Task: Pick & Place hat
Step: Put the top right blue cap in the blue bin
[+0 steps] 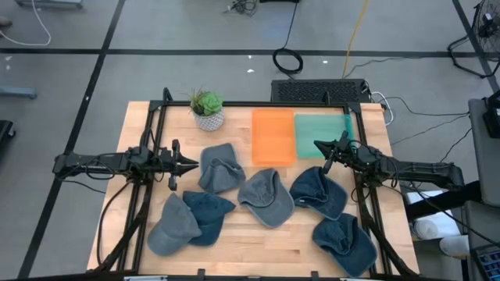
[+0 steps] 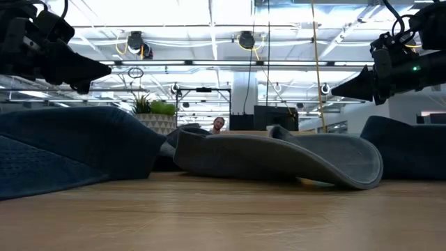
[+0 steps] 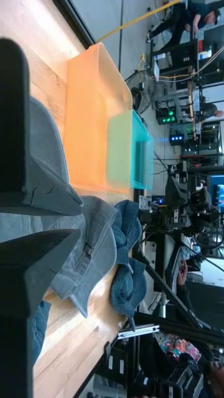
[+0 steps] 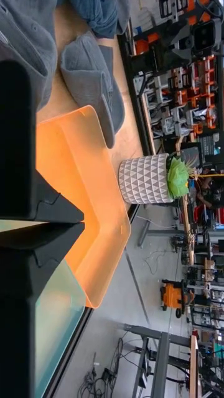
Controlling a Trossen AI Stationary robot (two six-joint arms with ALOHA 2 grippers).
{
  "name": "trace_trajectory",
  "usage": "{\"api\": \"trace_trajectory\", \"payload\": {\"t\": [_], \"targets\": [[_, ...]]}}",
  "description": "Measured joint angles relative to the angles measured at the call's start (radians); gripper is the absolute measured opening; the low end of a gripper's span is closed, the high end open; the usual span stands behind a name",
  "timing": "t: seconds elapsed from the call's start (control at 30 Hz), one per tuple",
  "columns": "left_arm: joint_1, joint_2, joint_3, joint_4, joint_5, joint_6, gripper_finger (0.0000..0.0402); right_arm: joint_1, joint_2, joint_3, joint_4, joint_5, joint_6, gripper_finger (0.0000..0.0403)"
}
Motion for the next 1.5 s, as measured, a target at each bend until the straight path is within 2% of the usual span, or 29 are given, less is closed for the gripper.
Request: {"api": "trace_trajectory", "payload": {"t": [0.53, 1.13, 1.33, 1.5], "targets": [[0.000, 0.000, 0.000, 0.000, 0.000, 0.000, 0.0051, 0.000, 0.000, 0.000, 0.000, 0.000, -0.007, 0.0007], [0.000, 0.000, 0.000, 0.000, 0.000, 0.000, 0.0051, 0.003, 0.000, 0.015, 0.032, -0.002, -0.037, 0.0187], [0.000, 0.000, 0.000, 0.000, 0.000, 0.000, 0.0051, 0.015, 0.027, 0.119, 0.021, 0.000, -0.163, 0.0202], [0.000, 0.000, 0.000, 0.000, 0.000, 0.000, 0.0051, 0.015, 0.086, 0.225, -0.003, 0.003, -0.167, 0.0196]]}}
